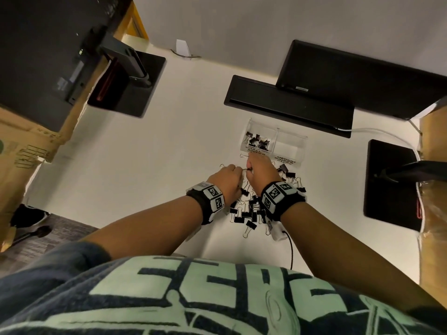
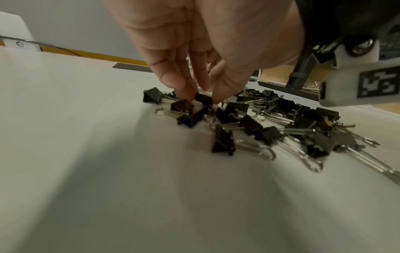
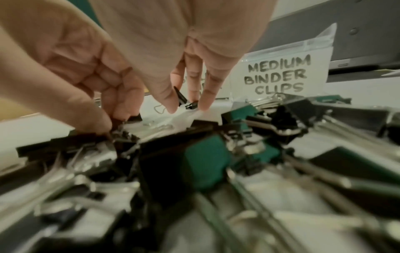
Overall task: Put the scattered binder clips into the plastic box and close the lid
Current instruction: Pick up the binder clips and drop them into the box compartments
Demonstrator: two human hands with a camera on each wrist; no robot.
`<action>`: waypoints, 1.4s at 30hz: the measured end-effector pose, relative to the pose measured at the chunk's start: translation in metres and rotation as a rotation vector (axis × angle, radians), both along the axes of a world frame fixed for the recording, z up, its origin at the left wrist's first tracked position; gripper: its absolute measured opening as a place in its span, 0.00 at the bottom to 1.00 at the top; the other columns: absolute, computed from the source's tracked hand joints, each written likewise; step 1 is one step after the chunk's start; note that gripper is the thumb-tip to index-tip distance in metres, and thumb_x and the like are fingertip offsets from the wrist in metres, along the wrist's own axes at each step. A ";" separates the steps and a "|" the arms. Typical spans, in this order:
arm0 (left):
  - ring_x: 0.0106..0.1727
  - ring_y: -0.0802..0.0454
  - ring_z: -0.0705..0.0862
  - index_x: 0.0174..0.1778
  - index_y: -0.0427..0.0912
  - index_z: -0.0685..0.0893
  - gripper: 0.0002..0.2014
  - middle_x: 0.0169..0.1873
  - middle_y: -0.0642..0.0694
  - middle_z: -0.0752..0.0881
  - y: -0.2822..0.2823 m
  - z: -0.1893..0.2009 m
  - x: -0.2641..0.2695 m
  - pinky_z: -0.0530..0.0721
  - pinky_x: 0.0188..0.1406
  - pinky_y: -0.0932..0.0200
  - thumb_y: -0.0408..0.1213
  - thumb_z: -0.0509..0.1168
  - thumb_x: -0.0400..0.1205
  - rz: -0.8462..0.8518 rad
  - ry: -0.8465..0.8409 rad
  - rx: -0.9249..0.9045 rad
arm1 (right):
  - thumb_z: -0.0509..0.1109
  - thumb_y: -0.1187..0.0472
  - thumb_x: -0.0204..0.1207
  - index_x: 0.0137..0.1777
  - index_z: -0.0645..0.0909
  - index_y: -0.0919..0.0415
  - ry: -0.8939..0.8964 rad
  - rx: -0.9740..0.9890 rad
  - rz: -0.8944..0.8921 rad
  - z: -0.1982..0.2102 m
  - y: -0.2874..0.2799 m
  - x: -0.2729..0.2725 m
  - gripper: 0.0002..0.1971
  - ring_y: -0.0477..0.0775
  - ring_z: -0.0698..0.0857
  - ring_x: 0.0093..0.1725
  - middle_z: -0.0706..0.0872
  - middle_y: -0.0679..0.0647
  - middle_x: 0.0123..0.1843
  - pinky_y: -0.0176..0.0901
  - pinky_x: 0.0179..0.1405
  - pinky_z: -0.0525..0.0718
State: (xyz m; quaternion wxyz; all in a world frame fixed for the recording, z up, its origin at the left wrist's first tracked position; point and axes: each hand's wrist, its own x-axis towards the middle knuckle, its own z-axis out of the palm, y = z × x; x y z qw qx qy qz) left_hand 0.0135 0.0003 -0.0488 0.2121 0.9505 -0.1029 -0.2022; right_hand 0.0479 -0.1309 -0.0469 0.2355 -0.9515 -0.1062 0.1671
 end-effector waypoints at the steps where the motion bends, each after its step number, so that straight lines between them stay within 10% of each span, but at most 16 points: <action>1: 0.52 0.42 0.80 0.55 0.37 0.75 0.12 0.52 0.41 0.79 0.002 0.001 -0.001 0.80 0.43 0.51 0.37 0.63 0.77 0.009 0.006 -0.004 | 0.63 0.72 0.74 0.49 0.75 0.64 -0.009 -0.016 0.002 -0.001 0.000 -0.001 0.06 0.55 0.72 0.51 0.75 0.55 0.48 0.43 0.44 0.71; 6: 0.48 0.46 0.80 0.52 0.41 0.76 0.11 0.50 0.44 0.79 0.013 0.011 0.003 0.79 0.42 0.55 0.37 0.63 0.75 0.049 0.016 -0.070 | 0.63 0.71 0.75 0.52 0.76 0.66 -0.044 -0.098 0.025 -0.004 -0.006 -0.008 0.07 0.61 0.73 0.57 0.79 0.61 0.54 0.47 0.54 0.72; 20: 0.45 0.50 0.77 0.50 0.42 0.80 0.05 0.52 0.44 0.78 -0.009 0.045 0.081 0.82 0.47 0.52 0.34 0.63 0.79 0.136 -0.145 -0.190 | 0.67 0.75 0.69 0.40 0.77 0.63 0.027 0.143 -0.189 0.010 -0.022 -0.018 0.07 0.44 0.71 0.32 0.73 0.51 0.40 0.34 0.35 0.71; 23: 0.56 0.44 0.78 0.55 0.42 0.81 0.09 0.56 0.41 0.78 -0.012 0.041 0.091 0.82 0.50 0.49 0.33 0.62 0.80 0.075 -0.139 -0.099 | 0.68 0.73 0.71 0.41 0.79 0.61 -0.016 0.243 -0.319 0.028 -0.025 -0.006 0.07 0.40 0.74 0.34 0.77 0.48 0.42 0.26 0.37 0.73; 30: 0.63 0.43 0.75 0.61 0.42 0.81 0.12 0.61 0.41 0.77 -0.013 0.033 0.087 0.80 0.52 0.48 0.36 0.61 0.82 0.017 -0.172 -0.017 | 0.68 0.71 0.72 0.42 0.80 0.55 -0.120 0.309 -0.493 0.057 -0.024 0.046 0.09 0.53 0.86 0.43 0.82 0.54 0.48 0.46 0.47 0.88; 42: 0.45 0.48 0.81 0.46 0.45 0.81 0.04 0.44 0.48 0.78 0.040 0.021 0.019 0.81 0.47 0.55 0.35 0.61 0.79 0.132 -0.001 -0.150 | 0.65 0.67 0.77 0.57 0.82 0.57 -0.054 0.215 -0.252 0.049 -0.001 0.008 0.11 0.46 0.78 0.52 0.79 0.49 0.57 0.35 0.54 0.77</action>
